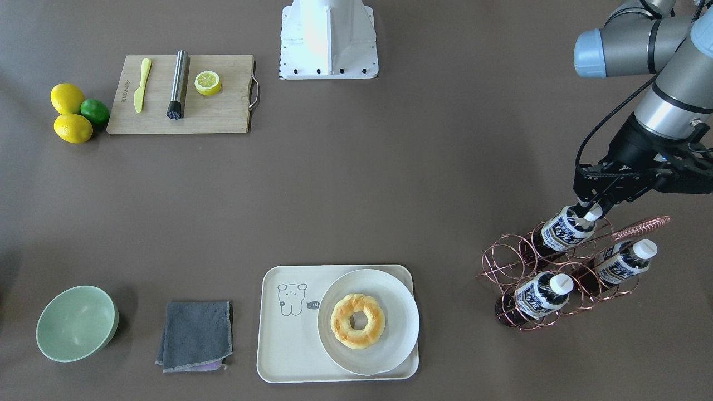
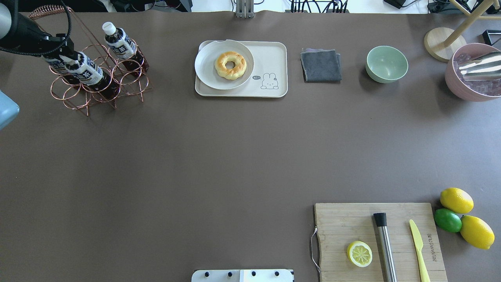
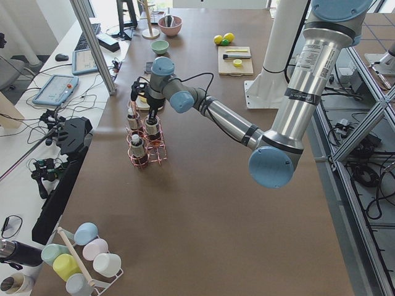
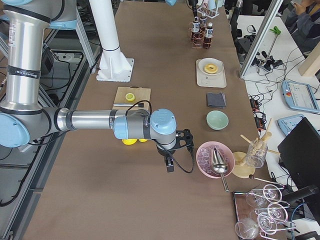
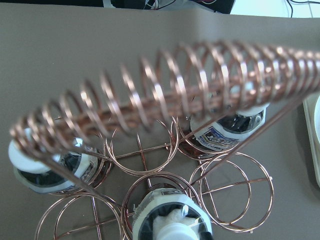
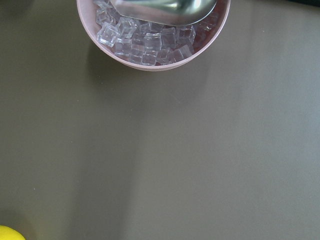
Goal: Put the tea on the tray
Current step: 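Reach the left gripper down to the nearest bottle in the copper rack, then grasp the bottle with the left gripper and lift it out of the rack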
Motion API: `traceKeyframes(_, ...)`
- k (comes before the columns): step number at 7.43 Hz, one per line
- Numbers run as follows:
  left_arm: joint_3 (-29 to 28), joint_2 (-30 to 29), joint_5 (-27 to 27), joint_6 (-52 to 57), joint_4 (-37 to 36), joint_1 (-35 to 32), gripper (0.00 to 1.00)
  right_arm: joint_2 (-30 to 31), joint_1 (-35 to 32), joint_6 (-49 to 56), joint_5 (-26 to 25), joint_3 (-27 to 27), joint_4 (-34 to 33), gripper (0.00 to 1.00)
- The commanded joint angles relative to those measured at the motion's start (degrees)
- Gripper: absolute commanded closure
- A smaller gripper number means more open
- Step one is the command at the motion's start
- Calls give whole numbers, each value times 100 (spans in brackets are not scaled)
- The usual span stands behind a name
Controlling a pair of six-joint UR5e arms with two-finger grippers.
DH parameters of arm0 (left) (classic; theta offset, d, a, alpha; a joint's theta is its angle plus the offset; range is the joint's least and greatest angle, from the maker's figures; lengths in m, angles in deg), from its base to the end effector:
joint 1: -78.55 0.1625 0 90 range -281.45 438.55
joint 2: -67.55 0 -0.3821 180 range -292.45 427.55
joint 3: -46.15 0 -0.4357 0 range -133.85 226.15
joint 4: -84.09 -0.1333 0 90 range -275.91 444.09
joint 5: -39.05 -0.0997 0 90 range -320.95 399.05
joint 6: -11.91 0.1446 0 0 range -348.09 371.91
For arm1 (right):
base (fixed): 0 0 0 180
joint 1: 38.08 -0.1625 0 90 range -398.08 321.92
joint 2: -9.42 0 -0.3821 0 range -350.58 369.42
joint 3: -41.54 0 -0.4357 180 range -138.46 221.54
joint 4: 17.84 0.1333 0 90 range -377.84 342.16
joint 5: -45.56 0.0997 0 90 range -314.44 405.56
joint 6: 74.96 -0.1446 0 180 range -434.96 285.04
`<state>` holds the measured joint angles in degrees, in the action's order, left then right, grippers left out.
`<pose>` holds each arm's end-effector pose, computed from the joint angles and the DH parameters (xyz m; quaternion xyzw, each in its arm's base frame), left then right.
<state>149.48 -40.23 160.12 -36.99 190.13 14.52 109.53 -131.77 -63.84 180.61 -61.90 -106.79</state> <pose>0.2312 -0.6086 0.3124 0.1568 0.4291 -0.0705 0.8867 0.0615 -0.4721 0.6076 0.0843 -0.3751 -0.0744 0.9201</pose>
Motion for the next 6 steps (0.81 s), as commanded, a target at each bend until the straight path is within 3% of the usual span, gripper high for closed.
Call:
traceKeyframes(1,518,-85,651,21,-390,-634,100,0,8,-5,-5,26,0,0)
traceKeyframes(4,1702,-831,786,-250,-2484,-568,100,-44,70,-22,4,9,0,0)
traceKeyframes(5,2038,-946,603,-626,-2744,-227,100,-79,122,-135,108,-9,9,0)
traceKeyframes(6,2329,-1051,1,-1282,-2790,481,100,-88,244,-328,179,-26,148,0)
